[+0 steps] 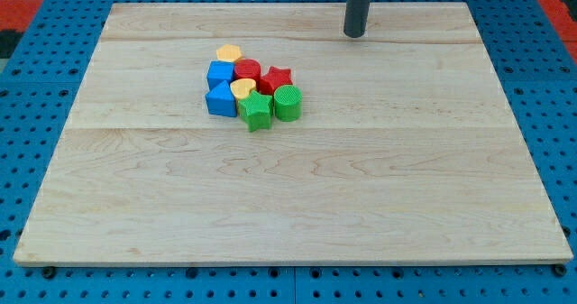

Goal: Move your arm towards center

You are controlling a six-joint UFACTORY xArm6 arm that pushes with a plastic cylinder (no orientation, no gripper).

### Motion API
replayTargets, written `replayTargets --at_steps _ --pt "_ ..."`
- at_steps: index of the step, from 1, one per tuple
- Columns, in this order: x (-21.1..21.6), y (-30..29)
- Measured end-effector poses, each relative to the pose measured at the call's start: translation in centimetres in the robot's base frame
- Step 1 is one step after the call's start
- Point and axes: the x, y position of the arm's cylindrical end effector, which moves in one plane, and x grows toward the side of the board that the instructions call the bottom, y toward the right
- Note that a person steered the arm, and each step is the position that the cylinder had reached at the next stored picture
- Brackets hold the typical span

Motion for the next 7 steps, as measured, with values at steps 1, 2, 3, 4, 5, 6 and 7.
replayTargets --at_steps 1,2,3,4,5,6,7 --pt "-0.1 0.4" --pt "-0.1 1.1" --pt "-0.1 1.6" --pt "-1.6 4.4" --pt "-4.3 8.7" --pt "-4.6 8.9" --pt "0.8 8.9"
